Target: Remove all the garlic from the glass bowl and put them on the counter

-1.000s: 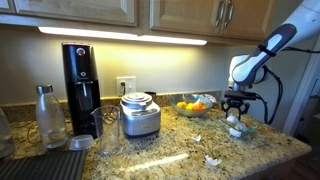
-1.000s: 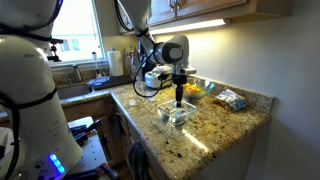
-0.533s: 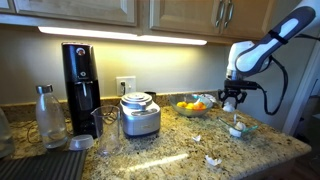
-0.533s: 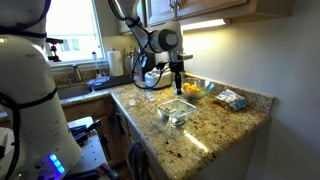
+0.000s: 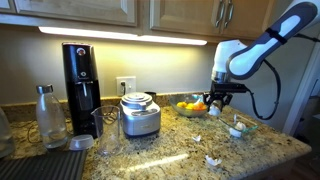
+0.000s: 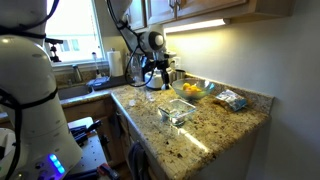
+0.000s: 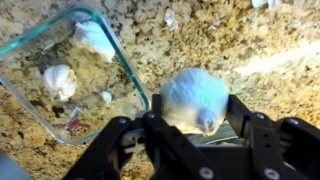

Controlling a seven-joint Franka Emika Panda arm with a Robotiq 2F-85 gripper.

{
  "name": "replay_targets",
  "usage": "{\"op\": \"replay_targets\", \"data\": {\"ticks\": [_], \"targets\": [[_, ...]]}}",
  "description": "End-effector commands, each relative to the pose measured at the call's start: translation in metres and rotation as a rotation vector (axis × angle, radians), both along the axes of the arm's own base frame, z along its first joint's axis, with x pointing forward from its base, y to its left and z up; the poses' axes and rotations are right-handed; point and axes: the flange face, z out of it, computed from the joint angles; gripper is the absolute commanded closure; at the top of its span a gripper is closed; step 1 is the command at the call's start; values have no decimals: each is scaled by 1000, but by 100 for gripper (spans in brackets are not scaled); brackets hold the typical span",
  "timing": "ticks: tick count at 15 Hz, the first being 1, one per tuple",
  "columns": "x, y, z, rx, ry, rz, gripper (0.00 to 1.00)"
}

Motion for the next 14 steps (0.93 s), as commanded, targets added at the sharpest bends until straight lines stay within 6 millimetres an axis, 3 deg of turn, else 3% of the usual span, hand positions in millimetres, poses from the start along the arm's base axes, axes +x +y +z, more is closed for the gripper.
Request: {"op": "replay_targets", "data": {"ticks": [1,6,9,10,11,14], "targets": [[6,25,-31,-10,-5,51,60],[10,40,-86,-14,15,92,60],[8,43,-95,-8,24,109,60],[6,43,-92,-5,19,117,39],[4,41,-82,-4,11,123,10],[2,30,-53,-2,10,146,1]]}}
